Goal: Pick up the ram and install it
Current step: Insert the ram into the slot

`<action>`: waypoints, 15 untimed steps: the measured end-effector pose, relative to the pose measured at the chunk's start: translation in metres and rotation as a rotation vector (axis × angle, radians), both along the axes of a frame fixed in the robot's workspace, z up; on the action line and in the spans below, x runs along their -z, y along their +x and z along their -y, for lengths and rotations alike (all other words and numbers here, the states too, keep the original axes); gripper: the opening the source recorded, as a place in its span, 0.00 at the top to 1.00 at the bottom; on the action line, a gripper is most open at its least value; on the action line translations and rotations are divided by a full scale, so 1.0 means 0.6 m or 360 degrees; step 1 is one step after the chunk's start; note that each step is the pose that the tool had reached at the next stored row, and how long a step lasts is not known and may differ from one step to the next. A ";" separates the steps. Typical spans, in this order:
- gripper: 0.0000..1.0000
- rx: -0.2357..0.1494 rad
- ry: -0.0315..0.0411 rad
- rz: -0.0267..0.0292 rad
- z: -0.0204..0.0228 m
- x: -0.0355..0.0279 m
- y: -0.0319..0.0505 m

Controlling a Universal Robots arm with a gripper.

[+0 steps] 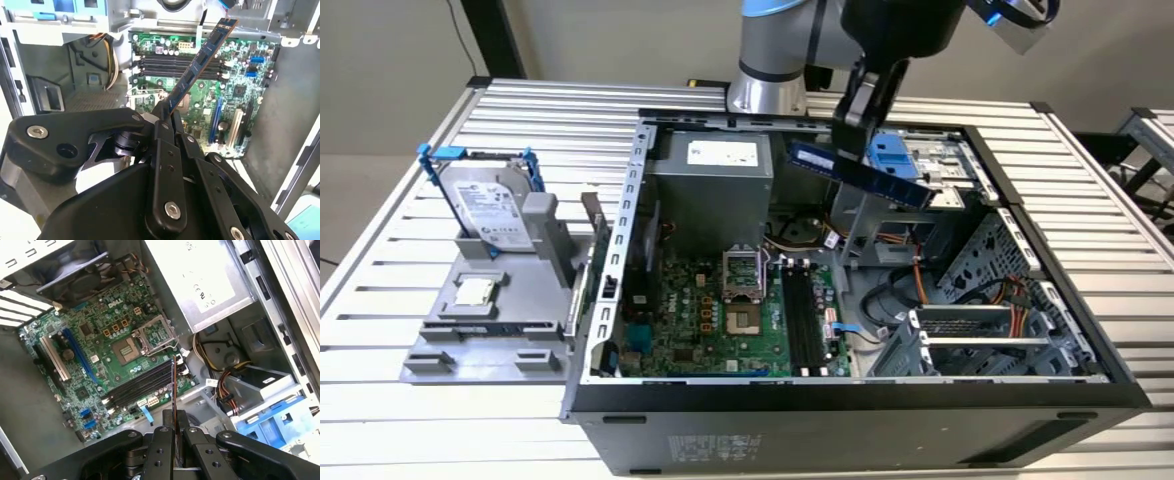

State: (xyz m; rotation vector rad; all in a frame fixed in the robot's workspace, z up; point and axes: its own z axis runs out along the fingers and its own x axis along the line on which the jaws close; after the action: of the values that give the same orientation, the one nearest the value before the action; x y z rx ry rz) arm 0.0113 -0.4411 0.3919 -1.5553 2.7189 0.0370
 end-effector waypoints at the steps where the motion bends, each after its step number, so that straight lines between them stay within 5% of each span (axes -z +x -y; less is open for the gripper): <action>1: 1.00 0.0022 0.0000 0.00001 0.0000 0.000 0.000; 15: 1.00 0.0354 0.0000 0.00000 0.0001 0.000 0.000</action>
State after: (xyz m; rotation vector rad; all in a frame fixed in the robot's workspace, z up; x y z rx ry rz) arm 0.0113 -0.4412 0.3917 -1.2425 2.8726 0.0349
